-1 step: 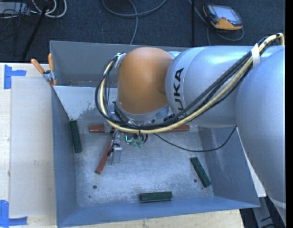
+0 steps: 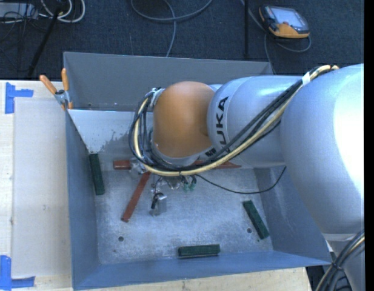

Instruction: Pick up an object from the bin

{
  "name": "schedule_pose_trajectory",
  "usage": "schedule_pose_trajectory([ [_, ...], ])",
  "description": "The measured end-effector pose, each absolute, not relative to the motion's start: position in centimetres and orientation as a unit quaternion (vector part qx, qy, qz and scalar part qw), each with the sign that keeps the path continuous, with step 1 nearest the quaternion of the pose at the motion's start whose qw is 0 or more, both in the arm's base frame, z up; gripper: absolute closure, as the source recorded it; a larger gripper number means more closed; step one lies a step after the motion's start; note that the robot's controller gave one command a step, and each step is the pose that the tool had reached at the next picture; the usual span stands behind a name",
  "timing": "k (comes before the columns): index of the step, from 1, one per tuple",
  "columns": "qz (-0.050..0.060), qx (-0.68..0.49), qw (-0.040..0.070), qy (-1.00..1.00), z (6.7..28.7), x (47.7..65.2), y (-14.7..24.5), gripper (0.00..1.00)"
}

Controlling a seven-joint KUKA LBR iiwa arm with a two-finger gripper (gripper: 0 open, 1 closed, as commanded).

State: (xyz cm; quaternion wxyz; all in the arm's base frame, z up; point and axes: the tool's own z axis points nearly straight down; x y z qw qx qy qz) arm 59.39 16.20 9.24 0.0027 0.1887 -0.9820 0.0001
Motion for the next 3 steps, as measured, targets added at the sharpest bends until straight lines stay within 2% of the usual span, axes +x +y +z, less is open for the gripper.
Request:
schedule_pose_trajectory([
  [1,-0.001,0.375,0.001,-0.927,6.9,58.2,17.0,0.00],
  [2,-0.001,0.373,0.000,-0.928,7.0,58.2,16.9,1.00],
  [3,0.000,0.362,-0.004,-0.932,22.7,57.6,18.0,1.00],
])
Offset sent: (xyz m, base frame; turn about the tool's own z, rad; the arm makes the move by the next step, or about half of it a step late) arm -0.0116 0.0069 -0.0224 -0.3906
